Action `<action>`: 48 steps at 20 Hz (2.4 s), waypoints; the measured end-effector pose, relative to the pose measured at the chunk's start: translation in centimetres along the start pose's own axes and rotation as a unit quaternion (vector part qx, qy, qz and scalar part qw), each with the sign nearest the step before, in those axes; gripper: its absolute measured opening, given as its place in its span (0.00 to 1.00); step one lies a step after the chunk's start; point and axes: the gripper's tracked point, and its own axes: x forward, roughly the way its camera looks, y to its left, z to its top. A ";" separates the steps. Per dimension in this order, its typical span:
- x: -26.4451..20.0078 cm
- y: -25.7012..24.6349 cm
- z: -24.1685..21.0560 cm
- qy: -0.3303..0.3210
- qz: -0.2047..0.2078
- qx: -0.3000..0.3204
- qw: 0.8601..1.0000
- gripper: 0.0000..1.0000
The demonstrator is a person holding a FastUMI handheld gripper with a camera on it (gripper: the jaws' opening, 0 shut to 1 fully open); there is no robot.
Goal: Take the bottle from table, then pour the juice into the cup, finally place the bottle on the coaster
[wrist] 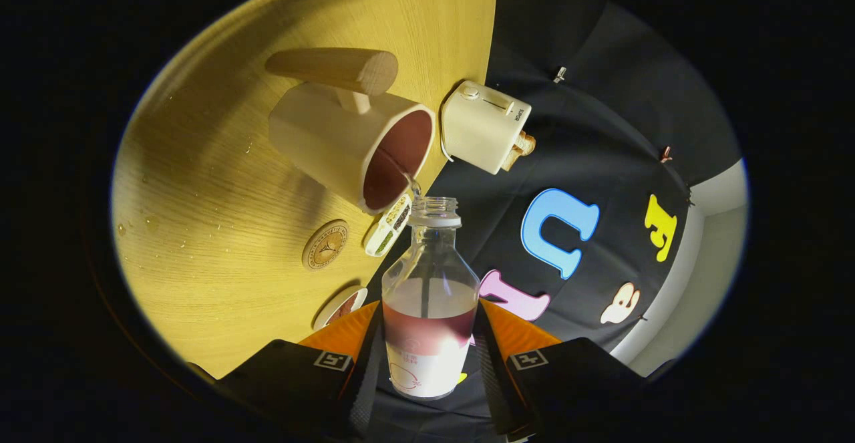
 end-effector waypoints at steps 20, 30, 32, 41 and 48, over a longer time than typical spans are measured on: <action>0.8 -1.8 1.0 -0.049 -0.043 -0.122 0.990 0.70; 0.6 -2.9 1.6 -0.073 -0.085 -0.199 0.974 0.70; 0.7 -3.4 1.7 -0.077 -0.101 -0.216 0.968 0.70; 0.9 -4.0 2.1 -0.091 -0.121 -0.242 0.958 0.70; 1.1 -3.4 1.9 -0.092 -0.111 -0.239 0.960 0.70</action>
